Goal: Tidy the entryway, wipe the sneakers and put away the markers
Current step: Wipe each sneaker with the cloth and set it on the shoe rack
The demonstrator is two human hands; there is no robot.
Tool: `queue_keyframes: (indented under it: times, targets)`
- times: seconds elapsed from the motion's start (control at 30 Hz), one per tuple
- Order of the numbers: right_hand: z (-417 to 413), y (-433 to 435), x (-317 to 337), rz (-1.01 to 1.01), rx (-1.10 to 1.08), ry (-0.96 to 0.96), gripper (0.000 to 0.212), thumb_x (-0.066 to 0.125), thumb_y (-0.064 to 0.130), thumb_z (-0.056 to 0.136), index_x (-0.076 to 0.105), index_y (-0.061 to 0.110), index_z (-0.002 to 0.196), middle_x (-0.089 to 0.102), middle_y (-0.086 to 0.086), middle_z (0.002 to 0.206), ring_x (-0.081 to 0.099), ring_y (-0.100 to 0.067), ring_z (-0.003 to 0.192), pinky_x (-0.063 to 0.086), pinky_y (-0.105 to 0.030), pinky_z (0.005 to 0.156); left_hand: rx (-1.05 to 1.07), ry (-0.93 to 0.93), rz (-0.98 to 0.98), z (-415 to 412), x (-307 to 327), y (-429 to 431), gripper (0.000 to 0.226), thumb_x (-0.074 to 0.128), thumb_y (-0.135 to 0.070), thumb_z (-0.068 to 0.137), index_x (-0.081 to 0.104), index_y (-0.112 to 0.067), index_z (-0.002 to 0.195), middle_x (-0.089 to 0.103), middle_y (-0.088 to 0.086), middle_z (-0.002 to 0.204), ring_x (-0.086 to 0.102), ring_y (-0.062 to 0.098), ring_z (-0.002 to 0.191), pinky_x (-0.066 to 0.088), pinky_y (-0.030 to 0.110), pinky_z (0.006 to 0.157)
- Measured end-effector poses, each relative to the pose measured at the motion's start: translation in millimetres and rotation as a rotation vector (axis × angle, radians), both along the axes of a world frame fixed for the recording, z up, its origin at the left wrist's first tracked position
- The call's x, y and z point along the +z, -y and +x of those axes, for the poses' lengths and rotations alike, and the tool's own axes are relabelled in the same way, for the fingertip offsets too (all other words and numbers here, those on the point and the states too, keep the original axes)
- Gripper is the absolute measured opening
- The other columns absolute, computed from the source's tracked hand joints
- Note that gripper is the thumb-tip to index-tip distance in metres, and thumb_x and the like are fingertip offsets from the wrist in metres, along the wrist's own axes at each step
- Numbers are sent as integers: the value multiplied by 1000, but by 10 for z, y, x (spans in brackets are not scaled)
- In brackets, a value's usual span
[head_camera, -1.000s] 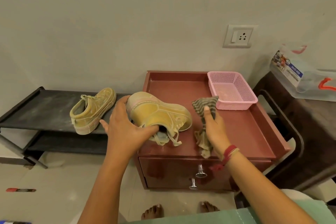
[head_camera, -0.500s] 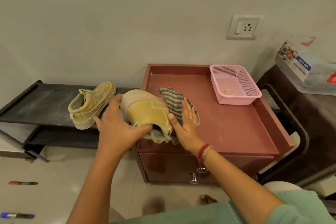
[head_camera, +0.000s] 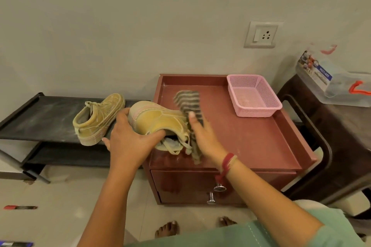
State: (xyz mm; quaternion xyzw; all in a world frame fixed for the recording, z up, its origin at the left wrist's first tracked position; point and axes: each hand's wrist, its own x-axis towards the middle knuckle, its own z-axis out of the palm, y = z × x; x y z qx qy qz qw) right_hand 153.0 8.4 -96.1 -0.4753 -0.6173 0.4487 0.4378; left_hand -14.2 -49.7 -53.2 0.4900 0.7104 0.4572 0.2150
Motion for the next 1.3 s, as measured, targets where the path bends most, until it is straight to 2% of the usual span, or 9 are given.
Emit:
queue_keyframes:
  times: [0.13,0.33,0.43,0.57,0.7,0.83,1.1,1.2,1.3]
  targets:
    - [-47,-83,-268,-32,-34,93,58,29,51,94,4,38,145,-1,23,146,-14,-6,140,-8,-38,116,14,5,-1,-41,-28,-11,88,67,-64,43,36,-39,121,50,-15,107,53,21,111,34,61,103]
    - [332,-271,-611,-134,-102,223,80,27,83,76,44,32,135,47,1,140,37,-20,133,24,-51,112,13,13,-9,2,8,2,89,66,-64,43,33,-40,122,49,-17,106,52,21,114,32,63,104]
    - [504,-271,-453,-92,-302,358,53,40,44,96,37,18,142,21,-7,155,20,-26,141,14,-45,117,33,38,-23,24,27,2,95,66,-65,41,34,-37,126,50,-11,115,51,22,116,32,61,104]
    - [822,-183,185,274,-541,139,36,46,0,90,54,11,123,57,-6,118,53,-21,111,37,-23,95,-59,15,8,-25,134,-4,94,66,-57,40,36,-36,126,46,-12,118,46,14,113,40,46,100]
    - [1095,-42,719,387,-477,-29,19,46,11,96,57,18,109,61,9,96,58,-2,89,44,-14,77,-209,-114,9,-110,362,-54,96,71,-46,42,33,-33,130,45,-6,124,46,13,112,41,32,85]
    - [1092,89,923,186,-226,-405,16,48,16,95,62,23,97,68,9,90,65,-2,85,51,-18,74,-420,-248,-37,-62,527,-78,99,82,-22,56,25,-43,133,39,-9,126,49,16,111,47,33,88]
    - [538,251,801,156,269,-249,19,49,18,92,59,25,107,69,20,93,63,1,91,46,-13,77,-747,-441,15,228,652,-40,101,74,-14,77,10,-59,141,8,-20,157,8,-7,141,23,23,109]
    - [495,247,760,156,250,-310,20,50,21,92,60,25,109,69,17,96,63,-2,95,46,-14,79,-674,-363,117,200,637,-55,90,74,-19,79,20,-57,141,26,-21,151,28,-4,137,33,26,108]
    - [460,239,688,198,163,-320,23,51,22,91,60,24,112,68,9,105,61,-7,103,45,-19,85,-411,-240,220,110,531,-134,60,71,-9,80,49,-46,122,49,-30,116,54,-19,95,48,8,77]
